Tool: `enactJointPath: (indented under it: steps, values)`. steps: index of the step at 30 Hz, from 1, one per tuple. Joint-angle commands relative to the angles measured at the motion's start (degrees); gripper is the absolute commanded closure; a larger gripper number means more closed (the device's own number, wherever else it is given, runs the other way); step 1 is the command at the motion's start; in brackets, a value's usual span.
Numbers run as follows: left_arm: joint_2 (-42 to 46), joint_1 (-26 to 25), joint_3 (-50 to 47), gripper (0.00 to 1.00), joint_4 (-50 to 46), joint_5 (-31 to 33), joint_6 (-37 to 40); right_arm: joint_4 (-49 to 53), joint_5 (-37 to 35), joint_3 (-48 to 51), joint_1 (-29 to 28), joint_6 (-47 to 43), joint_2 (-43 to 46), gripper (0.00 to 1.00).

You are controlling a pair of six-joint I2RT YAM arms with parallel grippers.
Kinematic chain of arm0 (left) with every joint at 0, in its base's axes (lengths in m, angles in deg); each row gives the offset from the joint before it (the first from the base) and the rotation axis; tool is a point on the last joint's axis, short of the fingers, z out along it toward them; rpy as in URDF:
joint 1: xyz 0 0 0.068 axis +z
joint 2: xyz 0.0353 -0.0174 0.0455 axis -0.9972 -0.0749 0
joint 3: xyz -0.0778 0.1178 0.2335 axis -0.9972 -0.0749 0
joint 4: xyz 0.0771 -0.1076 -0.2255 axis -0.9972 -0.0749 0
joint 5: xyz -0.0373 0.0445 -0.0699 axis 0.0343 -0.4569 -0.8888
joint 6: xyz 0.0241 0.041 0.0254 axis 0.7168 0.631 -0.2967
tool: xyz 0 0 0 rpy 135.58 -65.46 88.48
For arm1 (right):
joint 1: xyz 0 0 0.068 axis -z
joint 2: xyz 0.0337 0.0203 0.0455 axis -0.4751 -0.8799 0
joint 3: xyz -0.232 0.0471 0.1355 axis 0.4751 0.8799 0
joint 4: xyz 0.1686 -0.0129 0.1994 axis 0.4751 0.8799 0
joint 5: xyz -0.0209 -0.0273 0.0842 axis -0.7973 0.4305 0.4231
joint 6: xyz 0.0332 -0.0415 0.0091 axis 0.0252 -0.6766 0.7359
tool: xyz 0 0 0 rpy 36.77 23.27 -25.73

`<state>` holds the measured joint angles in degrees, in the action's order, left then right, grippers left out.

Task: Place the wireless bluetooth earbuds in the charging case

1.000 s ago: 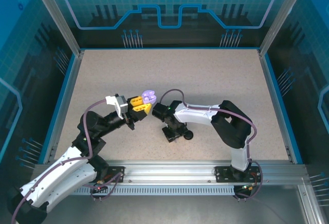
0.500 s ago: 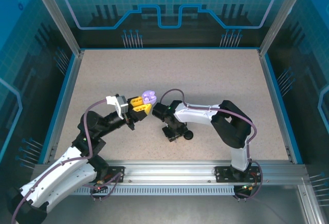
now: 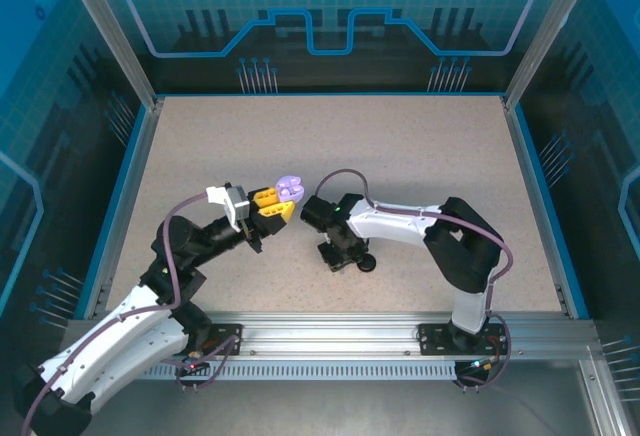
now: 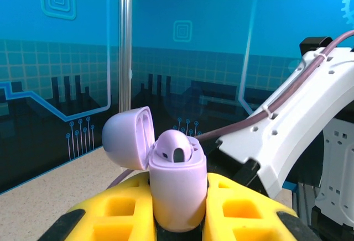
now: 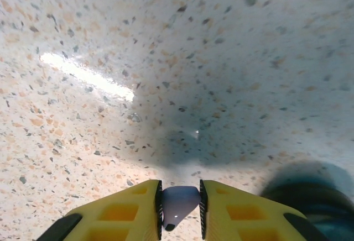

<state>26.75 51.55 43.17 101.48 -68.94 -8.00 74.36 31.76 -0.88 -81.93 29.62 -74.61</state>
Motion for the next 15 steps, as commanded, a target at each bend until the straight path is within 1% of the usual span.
enactJointPath:
  steps: [1,5,10,15]
  values:
    - [-0.13,-0.46,-0.04,0.87,1.35,0.63,0.88,0.08,-0.83,0.95,1.33,0.27,3.52,0.75]
    - [-0.77,-0.45,-0.25,0.87,1.74,0.66,0.79,0.93,-2.71,1.89,2.15,-0.16,8.74,0.76]
    - [-3.19,-0.47,-0.48,0.87,4.0,0.23,0.06,1.36,-4.11,2.24,4.0,-2.15,18.58,0.76]
    - [-6.41,-0.48,-0.54,0.87,7.32,-0.07,-0.46,0.86,-4.73,-0.16,5.14,-5.18,29.04,0.76]
